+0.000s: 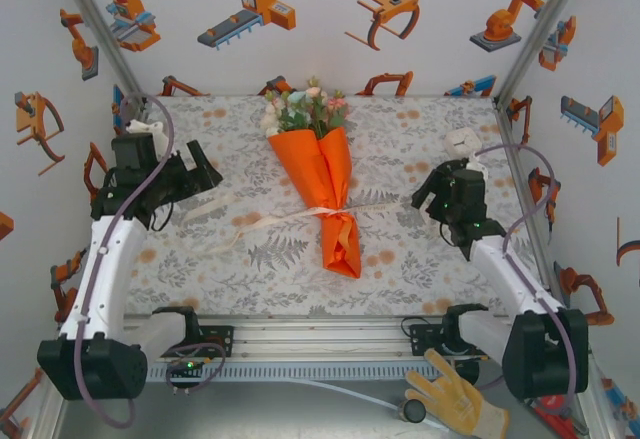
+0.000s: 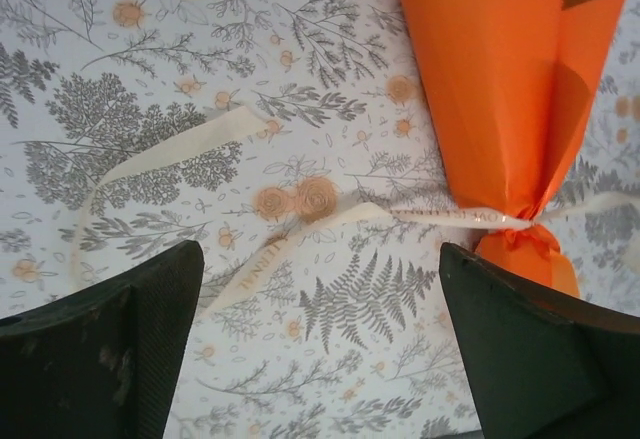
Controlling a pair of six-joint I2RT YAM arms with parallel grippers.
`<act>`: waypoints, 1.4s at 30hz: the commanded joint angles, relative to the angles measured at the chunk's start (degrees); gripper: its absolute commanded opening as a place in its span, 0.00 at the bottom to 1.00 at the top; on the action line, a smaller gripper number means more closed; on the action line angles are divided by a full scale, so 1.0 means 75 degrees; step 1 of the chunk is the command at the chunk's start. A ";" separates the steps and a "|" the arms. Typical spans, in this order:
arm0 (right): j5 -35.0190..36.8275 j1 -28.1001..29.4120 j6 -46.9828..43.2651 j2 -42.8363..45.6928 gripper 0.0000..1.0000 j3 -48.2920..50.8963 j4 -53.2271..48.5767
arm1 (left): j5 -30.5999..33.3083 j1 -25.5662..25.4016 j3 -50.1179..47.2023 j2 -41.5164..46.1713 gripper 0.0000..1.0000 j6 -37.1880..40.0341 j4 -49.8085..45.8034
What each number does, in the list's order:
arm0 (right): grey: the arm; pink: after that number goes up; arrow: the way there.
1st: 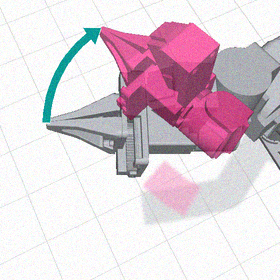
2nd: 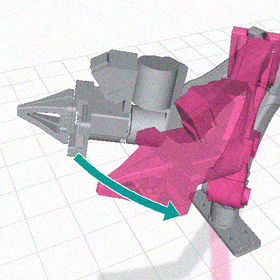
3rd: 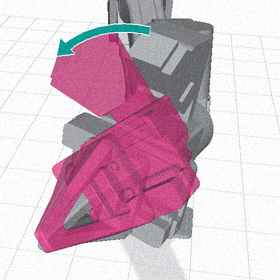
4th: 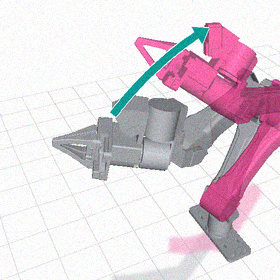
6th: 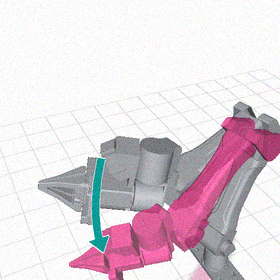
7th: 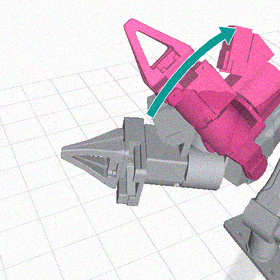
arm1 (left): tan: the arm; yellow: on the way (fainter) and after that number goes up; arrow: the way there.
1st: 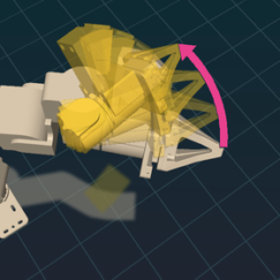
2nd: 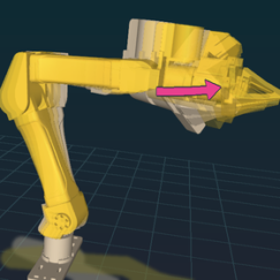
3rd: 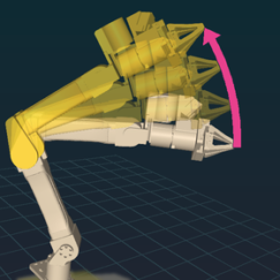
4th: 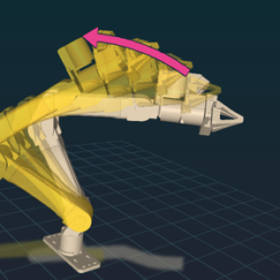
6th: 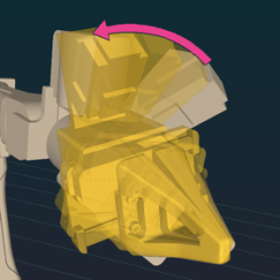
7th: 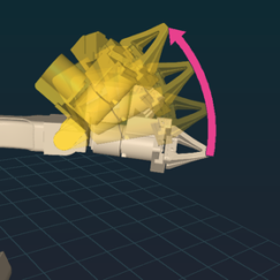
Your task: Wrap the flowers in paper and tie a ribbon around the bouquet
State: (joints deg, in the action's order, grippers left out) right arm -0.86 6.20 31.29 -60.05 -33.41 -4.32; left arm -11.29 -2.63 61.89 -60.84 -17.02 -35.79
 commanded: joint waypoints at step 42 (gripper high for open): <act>-0.2869 0.2648 -0.1819 0.1025 0.63 -0.1037 0.1414 | -0.1068 -0.2801 0.0137 -0.1394 0.00 0.0967 0.1252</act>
State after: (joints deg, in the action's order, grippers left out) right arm -23.94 20.21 24.16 -50.26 -41.17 -0.47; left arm -4.89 -23.59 63.75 -76.60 -6.96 -34.46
